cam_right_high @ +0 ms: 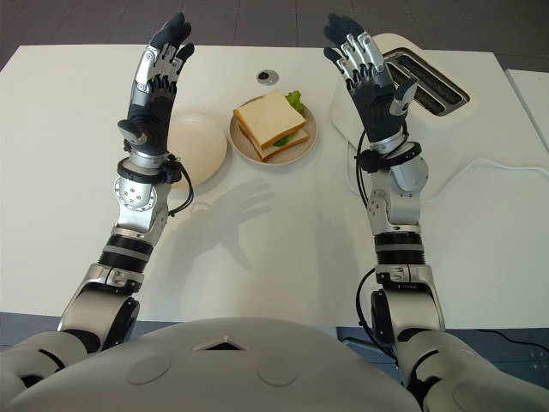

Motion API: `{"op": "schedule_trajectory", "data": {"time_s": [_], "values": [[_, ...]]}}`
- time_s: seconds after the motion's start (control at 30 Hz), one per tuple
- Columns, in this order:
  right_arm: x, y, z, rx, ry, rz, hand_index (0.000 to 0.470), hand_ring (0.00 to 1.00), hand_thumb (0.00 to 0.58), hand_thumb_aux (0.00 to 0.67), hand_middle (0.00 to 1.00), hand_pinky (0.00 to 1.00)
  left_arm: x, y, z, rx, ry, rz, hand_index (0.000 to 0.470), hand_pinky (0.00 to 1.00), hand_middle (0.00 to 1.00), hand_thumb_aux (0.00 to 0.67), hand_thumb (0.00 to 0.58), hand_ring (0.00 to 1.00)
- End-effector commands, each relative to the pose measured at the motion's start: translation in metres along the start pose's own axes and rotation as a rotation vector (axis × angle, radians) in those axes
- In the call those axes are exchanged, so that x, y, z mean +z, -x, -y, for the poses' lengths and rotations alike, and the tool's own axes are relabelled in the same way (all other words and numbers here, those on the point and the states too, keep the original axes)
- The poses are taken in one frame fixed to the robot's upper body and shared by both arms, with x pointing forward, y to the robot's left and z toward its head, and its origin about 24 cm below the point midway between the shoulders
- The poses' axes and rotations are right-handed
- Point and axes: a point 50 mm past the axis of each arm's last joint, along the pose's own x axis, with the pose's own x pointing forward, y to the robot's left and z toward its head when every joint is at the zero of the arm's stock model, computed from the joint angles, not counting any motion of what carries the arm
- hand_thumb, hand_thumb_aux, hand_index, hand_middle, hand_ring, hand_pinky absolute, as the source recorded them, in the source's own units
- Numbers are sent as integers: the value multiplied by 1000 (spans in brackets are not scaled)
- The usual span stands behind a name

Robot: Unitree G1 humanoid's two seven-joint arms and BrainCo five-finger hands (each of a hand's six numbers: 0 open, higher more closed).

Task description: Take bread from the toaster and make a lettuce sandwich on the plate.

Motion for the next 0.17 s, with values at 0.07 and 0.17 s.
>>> {"op": "schedule_trajectory", "data": {"time_s": [0.07,0.17], "values": [[-2,5,-2,15,-11,-21,0,0,0,0,0,0,-4,4,2,-14,-8,-29,0,0,0,0,0,0],[-4,6,-2,23,-9,-31,0,0,0,0,0,0,-6,5,4,-31,-21,-35,0,0,0,0,0,0]]}}
